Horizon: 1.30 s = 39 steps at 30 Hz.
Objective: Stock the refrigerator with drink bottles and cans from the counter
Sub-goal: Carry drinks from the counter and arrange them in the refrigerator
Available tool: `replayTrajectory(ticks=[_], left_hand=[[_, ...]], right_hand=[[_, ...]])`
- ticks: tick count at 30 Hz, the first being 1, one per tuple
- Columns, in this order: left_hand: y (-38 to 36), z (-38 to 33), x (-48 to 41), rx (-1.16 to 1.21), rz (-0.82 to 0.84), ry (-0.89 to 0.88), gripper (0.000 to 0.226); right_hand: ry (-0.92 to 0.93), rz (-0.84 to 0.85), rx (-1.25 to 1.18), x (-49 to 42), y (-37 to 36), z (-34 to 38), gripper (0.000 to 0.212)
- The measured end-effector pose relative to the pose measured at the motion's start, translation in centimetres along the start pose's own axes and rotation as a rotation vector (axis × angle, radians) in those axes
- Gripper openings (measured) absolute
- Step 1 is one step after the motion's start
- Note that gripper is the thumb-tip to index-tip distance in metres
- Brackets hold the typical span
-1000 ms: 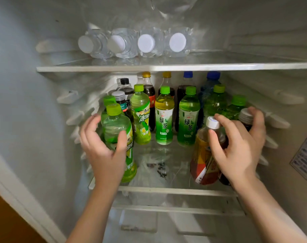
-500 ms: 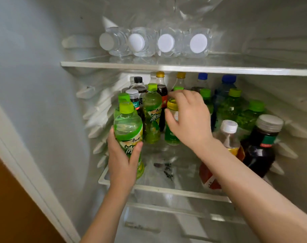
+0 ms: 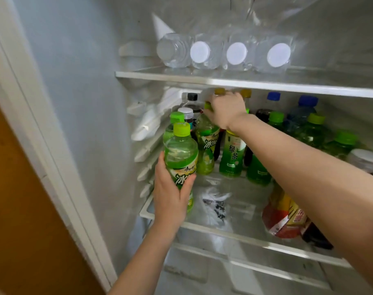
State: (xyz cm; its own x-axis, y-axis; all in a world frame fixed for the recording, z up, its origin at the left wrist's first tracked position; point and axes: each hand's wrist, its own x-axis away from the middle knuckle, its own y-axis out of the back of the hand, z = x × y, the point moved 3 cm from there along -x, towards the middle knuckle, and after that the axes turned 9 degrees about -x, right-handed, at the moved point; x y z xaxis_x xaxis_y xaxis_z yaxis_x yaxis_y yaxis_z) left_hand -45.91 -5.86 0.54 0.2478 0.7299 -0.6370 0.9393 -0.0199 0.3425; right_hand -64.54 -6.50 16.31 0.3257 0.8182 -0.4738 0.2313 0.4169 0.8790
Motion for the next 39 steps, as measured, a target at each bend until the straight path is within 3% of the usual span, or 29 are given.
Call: replayTrajectory(ticks=[6,13,19,25,30,39], left_hand=[[-0.3,0.1,0.0,0.010,-0.047,-0.025,0.084],[-0.7,0.8,0.0,0.058,-0.071,-0.039,0.082],[-1.3,1.3,0.1,0.095,-0.095,-0.039,0.079],[-1.6,1.4,0.1,0.095,-0.092,-0.043,0.077],[-1.4,1.6,0.0,0.093,-0.078,-0.056,0.080],[0.4,2.1,0.7,0.194,-0.182,-0.042,0.086]], right_hand=[[0.111,-0.135,-0.086,4.1,1.4,0.1,0.042],[0.124,-0.029,-0.148,8.2,4.9,-1.6,0.039],[-0.015,0.063,-0.130,10.5,6.8,-4.2,0.040],[-0.101,-0.008,0.041,11.3,7.0,-5.5,0.035],[-0.297,-0.026,-0.044,11.8,6.9,-7.6,0.031],[-0.261,-0.187,-0.095,12.2,6.7,-6.2,0.042]])
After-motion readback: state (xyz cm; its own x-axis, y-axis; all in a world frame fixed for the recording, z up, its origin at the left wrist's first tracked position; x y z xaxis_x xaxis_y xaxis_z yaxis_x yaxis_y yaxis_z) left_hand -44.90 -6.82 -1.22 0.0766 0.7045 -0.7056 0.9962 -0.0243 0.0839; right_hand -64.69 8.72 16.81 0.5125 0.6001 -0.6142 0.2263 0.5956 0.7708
